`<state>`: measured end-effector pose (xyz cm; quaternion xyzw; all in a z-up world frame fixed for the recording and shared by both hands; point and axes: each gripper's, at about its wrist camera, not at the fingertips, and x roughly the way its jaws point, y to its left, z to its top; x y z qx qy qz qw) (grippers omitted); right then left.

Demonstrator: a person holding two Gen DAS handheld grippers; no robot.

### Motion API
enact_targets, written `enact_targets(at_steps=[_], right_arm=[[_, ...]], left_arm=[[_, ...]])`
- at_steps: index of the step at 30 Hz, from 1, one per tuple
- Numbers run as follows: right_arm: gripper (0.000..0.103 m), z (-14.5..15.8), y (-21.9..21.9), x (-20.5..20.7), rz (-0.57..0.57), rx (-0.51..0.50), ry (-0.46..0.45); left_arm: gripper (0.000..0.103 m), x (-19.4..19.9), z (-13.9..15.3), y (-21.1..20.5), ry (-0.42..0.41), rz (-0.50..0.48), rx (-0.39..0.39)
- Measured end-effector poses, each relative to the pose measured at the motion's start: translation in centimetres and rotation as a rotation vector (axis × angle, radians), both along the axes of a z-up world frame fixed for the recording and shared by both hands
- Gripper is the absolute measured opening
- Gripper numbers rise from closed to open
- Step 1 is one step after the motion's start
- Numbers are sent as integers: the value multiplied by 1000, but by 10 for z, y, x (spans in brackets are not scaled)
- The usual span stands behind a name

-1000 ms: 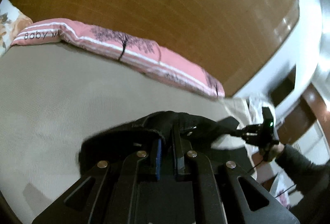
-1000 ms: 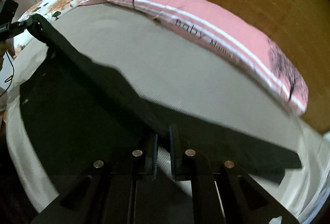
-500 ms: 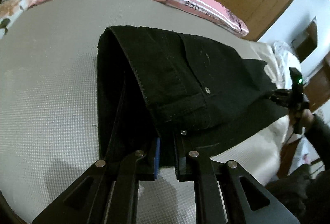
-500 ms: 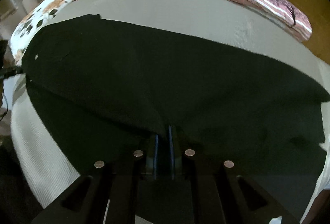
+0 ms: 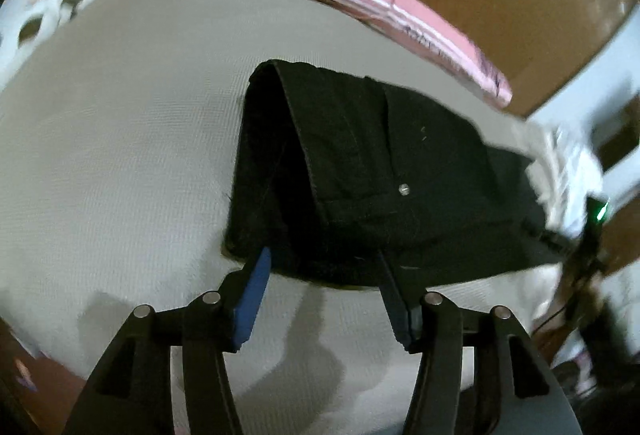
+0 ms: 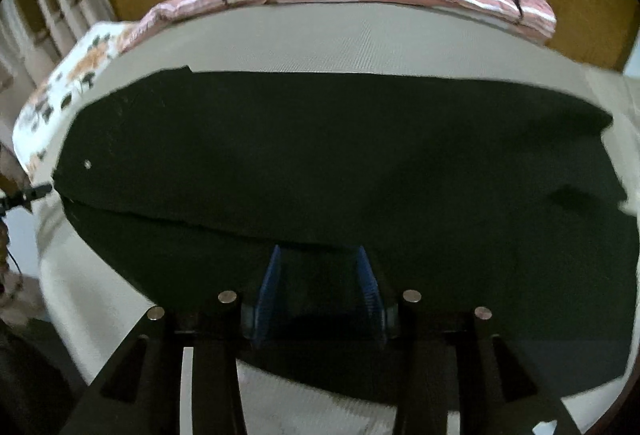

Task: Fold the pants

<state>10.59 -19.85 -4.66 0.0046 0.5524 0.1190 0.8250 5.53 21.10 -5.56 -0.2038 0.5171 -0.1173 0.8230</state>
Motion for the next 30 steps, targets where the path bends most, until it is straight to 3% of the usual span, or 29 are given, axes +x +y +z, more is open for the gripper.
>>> enact_targets(at_steps=[6, 10, 17, 18, 20, 23, 26, 30], right_arm=[[38, -3, -8, -13, -94, 114, 19], [39, -7, -12, -14, -140, 153, 26], [39, -14, -30, -11, -237, 285, 45], [39, -16, -33, -11, -248, 299, 49], [39, -21, -42, -10, -292, 351, 70], [39, -26, -57, -10, -363, 417, 81], [40, -33, -72, -6, -449, 479, 88], [39, -41, -88, 1, -526, 538, 79]], left_arm=[[55, 4, -3, -17, 22, 47, -235], [54, 14, -23, -28, 91, 95, -327], [51, 26, -41, -24, 121, 234, -383], [49, 28, -42, -23, 120, 254, -390], [29, 29, -44, -20, 115, 294, -394], [20, 29, -42, -17, 101, 318, -383], [17, 31, -32, -14, 72, 322, -342], [16, 32, -23, -5, 59, 334, -354]])
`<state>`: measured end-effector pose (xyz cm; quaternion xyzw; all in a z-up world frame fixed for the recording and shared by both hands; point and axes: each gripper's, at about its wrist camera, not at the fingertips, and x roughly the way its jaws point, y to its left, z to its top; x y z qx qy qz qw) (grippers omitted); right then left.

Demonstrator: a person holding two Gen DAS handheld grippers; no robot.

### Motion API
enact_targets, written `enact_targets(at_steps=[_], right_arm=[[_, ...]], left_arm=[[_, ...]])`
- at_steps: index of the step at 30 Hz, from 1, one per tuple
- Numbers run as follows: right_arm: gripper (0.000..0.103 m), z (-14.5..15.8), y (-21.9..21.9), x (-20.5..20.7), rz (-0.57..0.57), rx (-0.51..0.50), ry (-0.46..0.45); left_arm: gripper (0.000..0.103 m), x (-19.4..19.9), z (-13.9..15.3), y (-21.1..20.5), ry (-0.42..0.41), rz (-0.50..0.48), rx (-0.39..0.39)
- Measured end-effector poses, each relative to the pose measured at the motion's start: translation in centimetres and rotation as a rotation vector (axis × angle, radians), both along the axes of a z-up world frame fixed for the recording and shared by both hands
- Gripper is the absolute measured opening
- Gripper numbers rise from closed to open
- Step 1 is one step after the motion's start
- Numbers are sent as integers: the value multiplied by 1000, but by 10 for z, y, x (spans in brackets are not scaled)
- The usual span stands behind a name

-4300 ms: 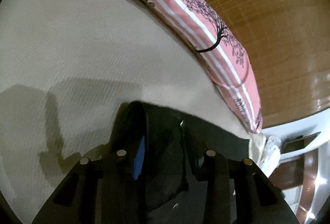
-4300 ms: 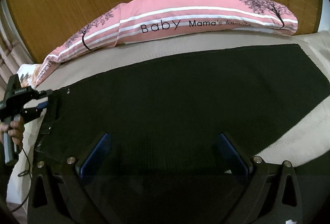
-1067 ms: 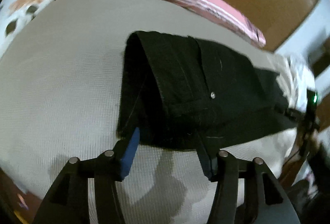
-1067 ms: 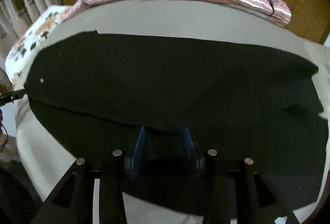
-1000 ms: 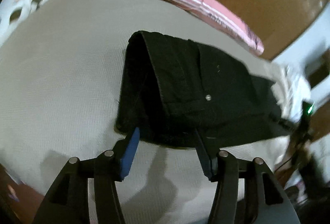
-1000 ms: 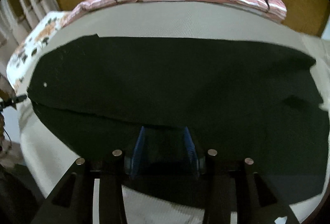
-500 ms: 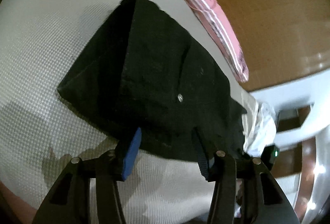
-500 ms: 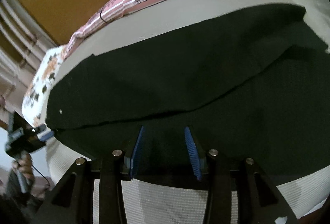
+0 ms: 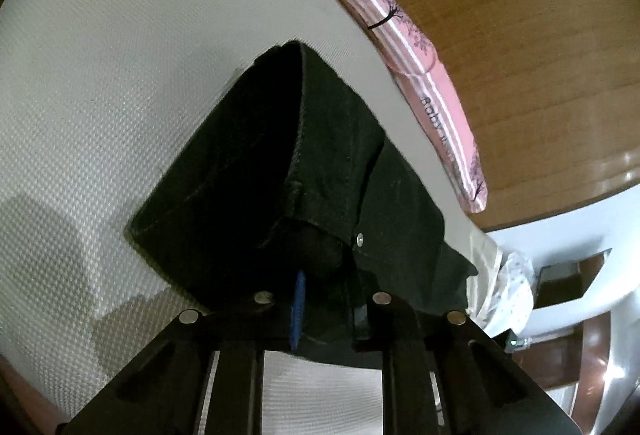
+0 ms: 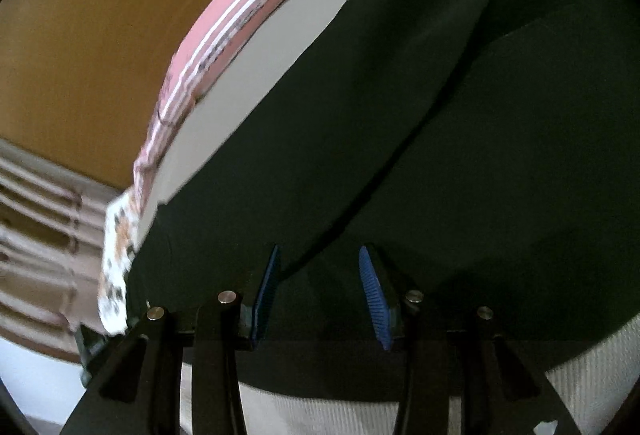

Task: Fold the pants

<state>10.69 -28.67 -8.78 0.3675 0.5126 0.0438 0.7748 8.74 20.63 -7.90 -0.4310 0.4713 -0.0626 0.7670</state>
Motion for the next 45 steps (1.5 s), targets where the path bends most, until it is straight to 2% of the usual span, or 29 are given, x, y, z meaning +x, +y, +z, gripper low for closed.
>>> enact_targets(at_steps=[6, 11, 18, 19, 21, 27, 32, 36, 41, 45], right_arm=[[37, -6, -21, 21, -135, 65, -21], [23, -7, -47, 40, -226, 52, -27], [16, -3, -78, 47, -290, 36, -37], [9, -3, -81, 47, -286, 29, -35], [6, 0, -80, 48, -260, -21, -21], [5, 47, -63, 24, -187, -228, -58], [4, 65, -51, -11, -151, -305, -37], [4, 58, -44, -37, -131, -303, 35], [4, 31, -42, -56, -106, -272, 157], [5, 23, -46, -57, -105, -245, 174]], left_arm=[[16, 4, 3, 4, 12, -12, 18], [16, 8, 0, 5, 35, -20, 36], [16, 15, -10, 2, 82, -53, 84], [16, 16, -11, 2, 89, -58, 92], [16, 17, -11, 0, 96, -74, 109], [16, 23, -4, -6, 90, -162, 206], [16, 25, -3, -2, 98, -250, 264], [16, 22, 2, 1, 88, -329, 328], [17, 18, 2, 1, 99, -396, 404], [17, 16, 1, -10, 97, -430, 504]])
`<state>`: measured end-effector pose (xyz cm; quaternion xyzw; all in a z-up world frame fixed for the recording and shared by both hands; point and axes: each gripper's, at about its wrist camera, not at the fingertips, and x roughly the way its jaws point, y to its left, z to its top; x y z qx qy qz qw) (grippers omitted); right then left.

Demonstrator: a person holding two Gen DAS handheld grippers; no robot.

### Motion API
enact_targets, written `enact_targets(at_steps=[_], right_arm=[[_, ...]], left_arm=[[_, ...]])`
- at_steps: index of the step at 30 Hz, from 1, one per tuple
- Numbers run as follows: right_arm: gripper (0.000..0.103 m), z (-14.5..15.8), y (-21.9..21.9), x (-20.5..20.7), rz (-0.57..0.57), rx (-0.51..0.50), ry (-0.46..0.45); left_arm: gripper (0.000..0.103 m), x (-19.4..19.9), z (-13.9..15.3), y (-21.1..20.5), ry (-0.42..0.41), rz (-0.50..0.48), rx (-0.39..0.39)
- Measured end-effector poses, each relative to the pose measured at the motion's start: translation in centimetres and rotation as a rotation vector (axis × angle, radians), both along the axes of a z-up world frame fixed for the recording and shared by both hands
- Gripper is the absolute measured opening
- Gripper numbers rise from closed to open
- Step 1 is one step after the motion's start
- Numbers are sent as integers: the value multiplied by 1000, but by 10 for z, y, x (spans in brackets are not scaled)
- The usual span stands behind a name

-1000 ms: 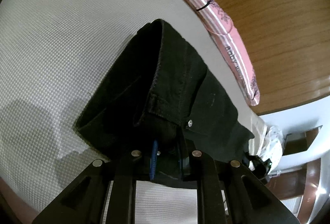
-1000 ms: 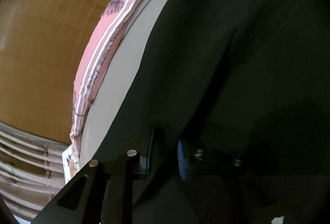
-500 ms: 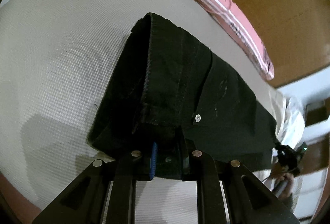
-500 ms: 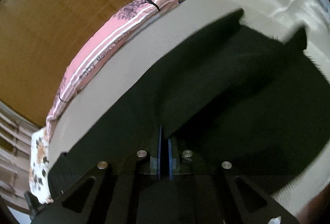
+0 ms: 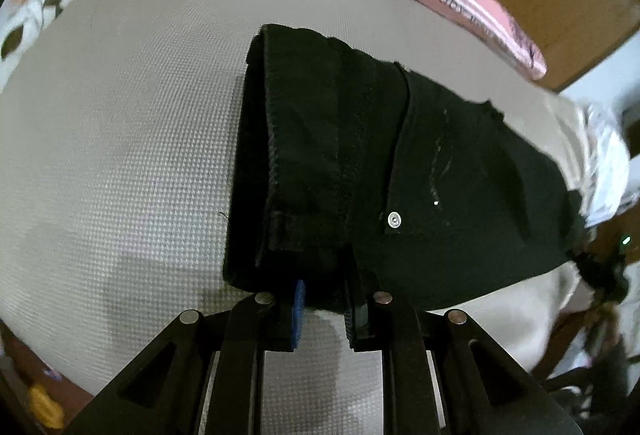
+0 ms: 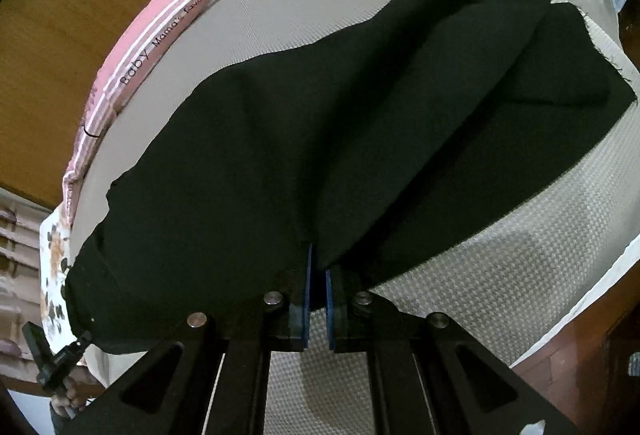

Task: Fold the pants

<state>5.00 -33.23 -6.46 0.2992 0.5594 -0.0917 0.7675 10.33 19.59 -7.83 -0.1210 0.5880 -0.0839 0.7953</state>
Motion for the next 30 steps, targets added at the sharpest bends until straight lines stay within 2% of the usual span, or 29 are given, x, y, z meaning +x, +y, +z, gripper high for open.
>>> enact_targets(at_steps=[3, 7, 10, 12, 16, 18, 23, 25, 28, 30], right_arm=[[10, 0, -5, -1, -10, 45, -14], [14, -3, -26, -9, -104, 151, -64], [21, 0, -47, -16, -186, 161, -100], [22, 1, -67, -21, -224, 157, -127], [22, -5, -105, -25, -319, 196, -176], [22, -6, -124, -25, -363, 198, -205], [23, -5, -146, -22, -398, 239, -247], [23, -4, -151, -20, -400, 232, -258], [23, -4, -151, -14, -408, 261, -271], [23, -1, -155, -14, -406, 238, -276]], left_arm=[[19, -2, 1, -2, -11, 8, 23], [24, -7, 6, 9, -14, 49, -42], [27, -12, 14, 15, -19, 67, -88], [28, -17, 22, 16, -30, 57, -106], [29, -22, 29, 16, -24, 57, -63], [29, -25, 32, 22, -26, 101, -31], [29, -26, 56, 28, -127, 189, -27], [29, -22, 65, 16, -168, 170, -32], [29, -11, 68, -15, -195, 88, -50], [29, -3, 64, -43, -197, 10, -84]])
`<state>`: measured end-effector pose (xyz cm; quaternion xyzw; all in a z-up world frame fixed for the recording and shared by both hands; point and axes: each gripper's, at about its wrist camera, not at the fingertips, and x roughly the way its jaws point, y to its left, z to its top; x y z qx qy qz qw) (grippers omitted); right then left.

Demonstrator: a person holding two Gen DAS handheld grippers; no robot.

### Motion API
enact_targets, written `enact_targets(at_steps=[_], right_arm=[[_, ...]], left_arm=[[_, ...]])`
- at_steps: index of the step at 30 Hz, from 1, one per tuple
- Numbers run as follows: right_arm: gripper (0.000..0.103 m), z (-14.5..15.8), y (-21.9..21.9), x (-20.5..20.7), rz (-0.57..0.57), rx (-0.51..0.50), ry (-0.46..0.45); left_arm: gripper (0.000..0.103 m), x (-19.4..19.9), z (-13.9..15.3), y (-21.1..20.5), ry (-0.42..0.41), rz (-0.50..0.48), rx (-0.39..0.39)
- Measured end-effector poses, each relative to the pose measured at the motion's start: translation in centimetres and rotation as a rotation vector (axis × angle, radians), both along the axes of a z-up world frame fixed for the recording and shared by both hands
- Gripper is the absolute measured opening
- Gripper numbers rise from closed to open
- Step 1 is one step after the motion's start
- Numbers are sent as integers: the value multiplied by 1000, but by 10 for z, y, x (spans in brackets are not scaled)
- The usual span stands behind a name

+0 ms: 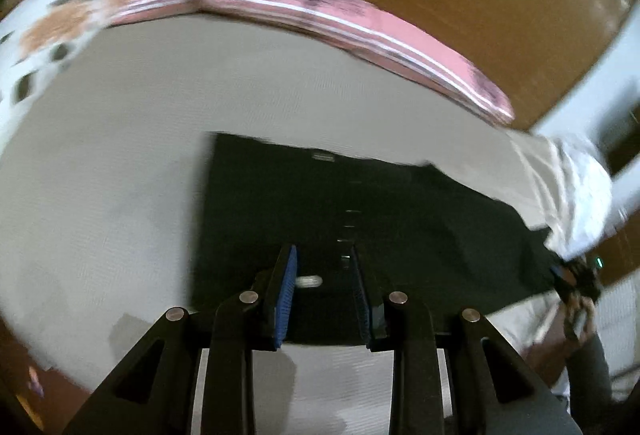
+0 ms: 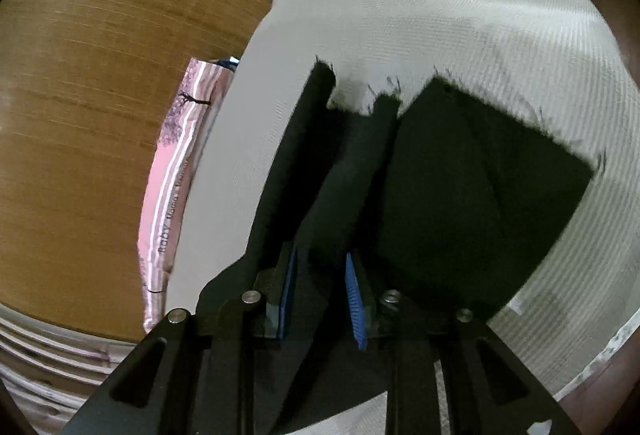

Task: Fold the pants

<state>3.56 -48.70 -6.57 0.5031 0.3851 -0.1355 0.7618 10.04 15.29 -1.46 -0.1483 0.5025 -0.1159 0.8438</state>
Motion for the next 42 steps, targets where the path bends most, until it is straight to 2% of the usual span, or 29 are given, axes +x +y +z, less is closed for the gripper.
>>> enact_targets(at_steps=[4, 7, 8, 11, 15, 19, 23, 27, 32, 36, 37, 40, 42], right_arm=[[22, -1, -13, 10, -11, -39, 29], [8, -8, -26, 18, -20, -34, 58], [6, -6, -28, 21, -22, -32, 60], [5, 8, -23, 31, 3, -54, 29], [5, 37, 4, 62, 81, -40, -68], [5, 59, 67, 108, 242, 15, -167], [5, 67, 139, 143, 408, 100, -237], [5, 71, 213, 166, 581, 162, -263], [8, 56, 270, 186, 713, 204, -207], [14, 36, 286, 188, 748, 159, -122], [19, 32, 283, 187, 742, 163, -114], [31, 31, 260, 175, 678, 171, -121], [32, 37, 234, 161, 607, 151, -126]], left_arm=[[29, 18, -20, -64, 31, -146, -30], [29, 24, -38, -113, 56, -263, -23], [29, 23, -42, -125, 57, -298, -21], [29, 24, -52, -169, 54, -407, -42], [29, 26, -64, -209, 87, -481, -79], [29, 29, -81, -228, 122, -501, -92], [29, 28, -96, -229, 158, -492, -96], [29, 30, -106, -220, 170, -457, -138], [29, 33, -113, -207, 176, -396, -225], [29, 36, -115, -205, 179, -391, -247], [29, 36, -115, -205, 178, -393, -246], [29, 38, -116, -203, 171, -399, -246], [29, 38, -119, -210, 171, -397, -253]])
